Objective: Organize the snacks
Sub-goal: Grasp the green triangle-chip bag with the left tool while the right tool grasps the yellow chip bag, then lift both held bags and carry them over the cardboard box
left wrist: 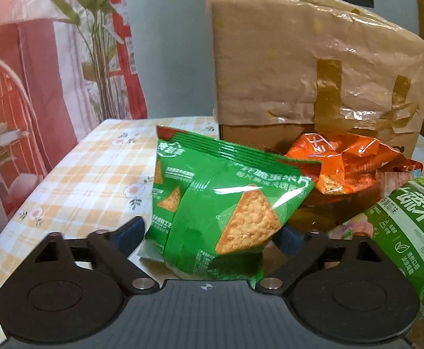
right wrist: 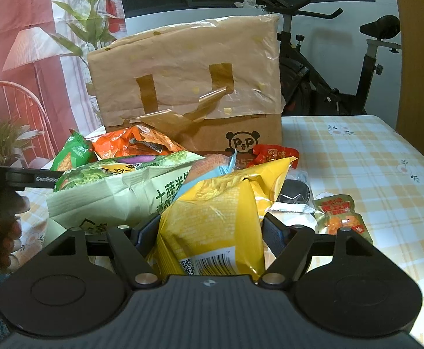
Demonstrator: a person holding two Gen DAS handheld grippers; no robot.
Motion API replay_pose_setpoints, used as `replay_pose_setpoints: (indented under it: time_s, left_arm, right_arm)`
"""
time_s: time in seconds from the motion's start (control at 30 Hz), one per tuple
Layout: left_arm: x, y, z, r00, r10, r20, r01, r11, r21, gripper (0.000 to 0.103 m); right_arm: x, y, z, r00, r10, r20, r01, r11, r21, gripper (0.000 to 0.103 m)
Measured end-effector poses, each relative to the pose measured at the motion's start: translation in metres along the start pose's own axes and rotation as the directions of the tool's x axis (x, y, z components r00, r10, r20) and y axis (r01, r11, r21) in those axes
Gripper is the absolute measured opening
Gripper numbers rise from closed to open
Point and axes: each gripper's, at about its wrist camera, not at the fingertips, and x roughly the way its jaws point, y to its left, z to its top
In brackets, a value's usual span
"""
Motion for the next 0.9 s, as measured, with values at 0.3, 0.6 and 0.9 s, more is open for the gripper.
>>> replay_pose_setpoints:
  time_s: [0.3, 0.6, 0.9]
  left_arm:
    - [-0.022, 0.011, 0.000, 0.999, 0.014, 0.032, -0.012, 0.997, -0.072, 0.083]
    - [-0.054, 0.003, -0.004, 0.998, 0.003, 0.069, 0.002, 0.997, -0.077, 0.083]
    - [-0.075, 0.009, 0.011, 0.991, 0.015, 0.136, -0.002, 0.995, -0.096, 0.083]
  right_arm:
    - [-0.006, -0.002, 0.001, 1.000, -0.002, 0.021, 0.002, 1.000, 0.009, 0.075]
    - [-0.025, -0.012, 0.010, 0.993, -0.046, 0.106, 0.041, 0.998, 0.050, 0.074]
    - [-0.033, -0.011, 0.021, 0.989, -0.053, 0.138, 0.051, 0.998, 0.022, 0.074]
